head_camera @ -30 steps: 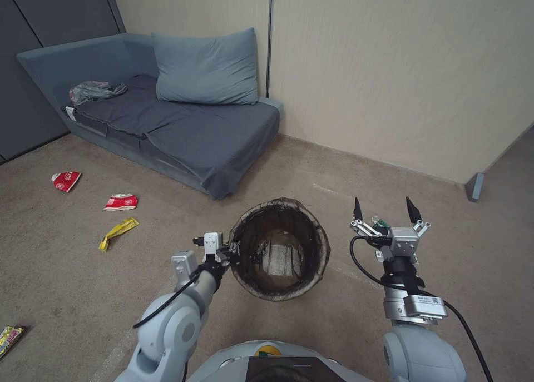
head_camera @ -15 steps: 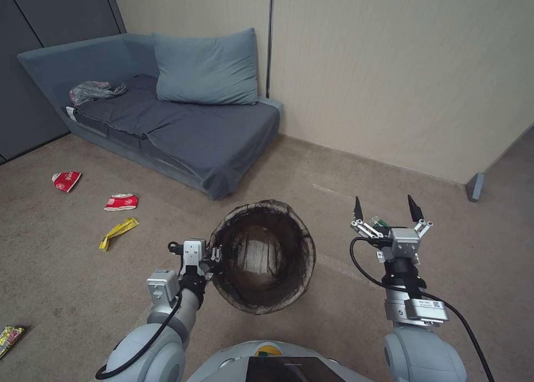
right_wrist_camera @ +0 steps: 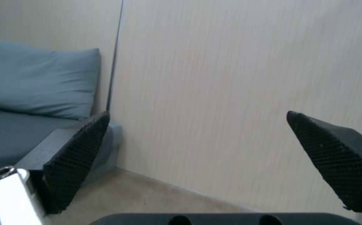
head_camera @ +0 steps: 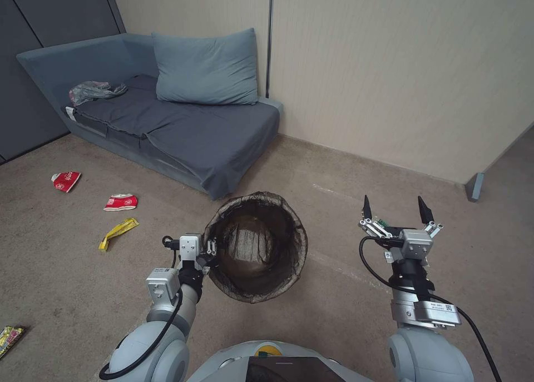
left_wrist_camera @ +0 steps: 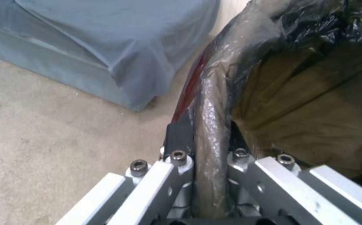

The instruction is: Pick up the trash bin, then pick up the garbage from the floor and place it into the trash bin.

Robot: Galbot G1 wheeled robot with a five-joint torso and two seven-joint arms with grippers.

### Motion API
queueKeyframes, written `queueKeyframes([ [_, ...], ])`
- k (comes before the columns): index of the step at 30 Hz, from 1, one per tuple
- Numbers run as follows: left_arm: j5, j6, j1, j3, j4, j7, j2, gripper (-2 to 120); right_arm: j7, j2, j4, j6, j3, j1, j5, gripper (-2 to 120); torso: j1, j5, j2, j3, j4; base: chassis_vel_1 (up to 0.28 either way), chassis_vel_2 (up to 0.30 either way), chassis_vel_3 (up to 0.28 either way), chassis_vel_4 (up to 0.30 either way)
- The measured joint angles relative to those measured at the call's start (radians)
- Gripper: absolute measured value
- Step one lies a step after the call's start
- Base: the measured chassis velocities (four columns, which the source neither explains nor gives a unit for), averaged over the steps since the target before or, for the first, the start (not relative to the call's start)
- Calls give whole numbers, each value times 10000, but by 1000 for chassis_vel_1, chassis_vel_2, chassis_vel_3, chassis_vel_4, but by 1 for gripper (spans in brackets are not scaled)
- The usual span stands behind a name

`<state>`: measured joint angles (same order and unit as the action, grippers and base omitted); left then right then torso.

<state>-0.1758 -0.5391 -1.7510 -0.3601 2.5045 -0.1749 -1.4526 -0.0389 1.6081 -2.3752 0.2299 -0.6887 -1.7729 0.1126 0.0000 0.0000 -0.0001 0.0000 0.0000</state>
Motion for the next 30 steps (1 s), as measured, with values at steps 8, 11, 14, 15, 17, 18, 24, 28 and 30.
queueKeyframes([
  [8,65,-29,44,1,-15,-28,-87,3,-34,0,3,-41,-23,24,-96,100,0,0,0,0,0,0,0,0,0],
  [11,92,-30,61,30,-20,-40,-144,3,-35,0,4,-47,-24,27,-100,100,0,0,0,0,0,0,0,0,0],
  [14,104,-29,86,53,-26,-51,-206,3,-28,0,4,-76,-60,118,-273,100,0,0,0,0,1,-20,11,7,-9],
  [15,104,-29,86,53,-26,-51,-206,3,-28,0,4,-76,-60,118,-273,100,0,0,0,0,1,-59,32,21,-27],
  [17,97,-25,106,57,-30,-94,-228,3,-32,0,4,-65,-53,74,-219,100,0,1,1,0,-1,-61,46,57,-45],
  [18,91,-26,112,58,-30,-102,-235,3,-27,1,4,-67,-76,116,-251,100,-1,0,1,0,-1,-78,87,73,-87],
  [24,65,-27,133,120,-34,-111,-273,3,-6,0,4,-77,-99,194,-337,100,0,1,1,0,0,-95,113,101,-106],
  [28,30,-46,152,152,-40,-124,-297,3,7,0,4,-82,-103,206,-343,100,0,0,0,2,1,-77,96,71,-71],
  [30,21,-49,153,152,-39,-131,-304,3,8,0,5,-82,-104,208,-344,100,0,1,0,2,1,-53,55,46,-54],
])
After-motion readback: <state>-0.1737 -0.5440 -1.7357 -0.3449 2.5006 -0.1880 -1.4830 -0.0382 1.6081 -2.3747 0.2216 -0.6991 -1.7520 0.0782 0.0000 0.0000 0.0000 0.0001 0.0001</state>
